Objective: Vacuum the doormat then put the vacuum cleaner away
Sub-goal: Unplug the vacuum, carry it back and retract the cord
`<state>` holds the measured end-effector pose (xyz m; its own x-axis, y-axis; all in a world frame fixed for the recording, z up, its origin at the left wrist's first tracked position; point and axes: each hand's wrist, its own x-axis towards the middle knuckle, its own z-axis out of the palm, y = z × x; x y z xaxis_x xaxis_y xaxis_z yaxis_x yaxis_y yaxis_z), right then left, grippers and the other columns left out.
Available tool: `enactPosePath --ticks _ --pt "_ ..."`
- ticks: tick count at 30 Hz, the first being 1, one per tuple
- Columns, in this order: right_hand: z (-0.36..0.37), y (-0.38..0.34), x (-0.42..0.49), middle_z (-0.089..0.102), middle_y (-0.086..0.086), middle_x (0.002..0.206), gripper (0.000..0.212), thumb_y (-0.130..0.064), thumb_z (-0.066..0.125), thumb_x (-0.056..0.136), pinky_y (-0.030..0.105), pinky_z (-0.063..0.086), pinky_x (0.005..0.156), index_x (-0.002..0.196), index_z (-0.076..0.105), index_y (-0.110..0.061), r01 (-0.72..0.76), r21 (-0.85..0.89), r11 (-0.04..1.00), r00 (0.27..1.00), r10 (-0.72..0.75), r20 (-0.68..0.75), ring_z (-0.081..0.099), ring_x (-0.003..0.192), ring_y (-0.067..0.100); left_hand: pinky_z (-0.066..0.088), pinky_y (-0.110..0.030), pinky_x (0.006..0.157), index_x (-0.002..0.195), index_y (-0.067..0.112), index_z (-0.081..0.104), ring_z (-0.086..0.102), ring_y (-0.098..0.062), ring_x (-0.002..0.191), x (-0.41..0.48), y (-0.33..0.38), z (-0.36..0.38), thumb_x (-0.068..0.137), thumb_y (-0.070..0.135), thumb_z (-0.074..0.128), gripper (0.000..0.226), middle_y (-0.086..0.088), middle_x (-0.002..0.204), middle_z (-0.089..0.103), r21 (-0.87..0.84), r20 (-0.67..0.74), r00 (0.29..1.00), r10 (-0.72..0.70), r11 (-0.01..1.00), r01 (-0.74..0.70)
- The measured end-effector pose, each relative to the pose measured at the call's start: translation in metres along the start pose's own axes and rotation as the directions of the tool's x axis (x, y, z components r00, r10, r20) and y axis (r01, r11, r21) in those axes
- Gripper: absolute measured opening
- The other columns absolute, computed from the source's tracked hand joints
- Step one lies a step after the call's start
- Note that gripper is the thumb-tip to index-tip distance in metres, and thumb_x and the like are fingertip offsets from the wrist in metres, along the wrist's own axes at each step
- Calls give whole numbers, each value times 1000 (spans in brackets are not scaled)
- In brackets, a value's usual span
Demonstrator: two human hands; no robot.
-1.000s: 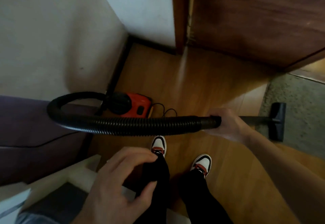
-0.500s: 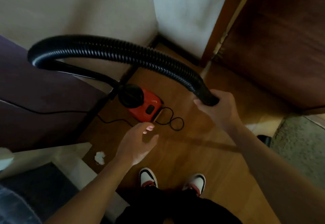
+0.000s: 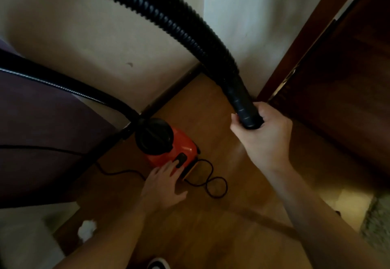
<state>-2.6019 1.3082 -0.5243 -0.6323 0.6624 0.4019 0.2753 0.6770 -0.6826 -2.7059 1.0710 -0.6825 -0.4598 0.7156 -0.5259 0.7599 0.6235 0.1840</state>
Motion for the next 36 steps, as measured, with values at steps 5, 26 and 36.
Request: enactPosePath --ticks 5,26,36 --pt "12 2 0 59 -13 76 14 -27 78 83 5 45 69 86 67 -21 -1 27 1000 1000 0 24 60 68 5 12 -44 122 159 25 14 0 -16 154 29 -17 27 83 69 44 93 5 168 -3 80 25 999 42 996 -44" --pt "22 4 0 58 -21 72 13 -29 76 86 7 43 68 86 64 -25 -45 7 999 994 44 101 61 70 -6 -6 -45 124 156 6 -12 -16 -25 153 36 -23 57 88 59 39 100 -13 164 -21 386 10 989 149 912 -141" --pt "21 7 -3 59 -19 71 11 -29 76 86 6 41 67 85 66 -25 -77 18 997 990 74 121 63 71 -2 -8 -51 122 156 19 -18 -19 -25 152 31 -16 50 89 57 42 98 -8 163 -25 373 21 993 116 921 -115"
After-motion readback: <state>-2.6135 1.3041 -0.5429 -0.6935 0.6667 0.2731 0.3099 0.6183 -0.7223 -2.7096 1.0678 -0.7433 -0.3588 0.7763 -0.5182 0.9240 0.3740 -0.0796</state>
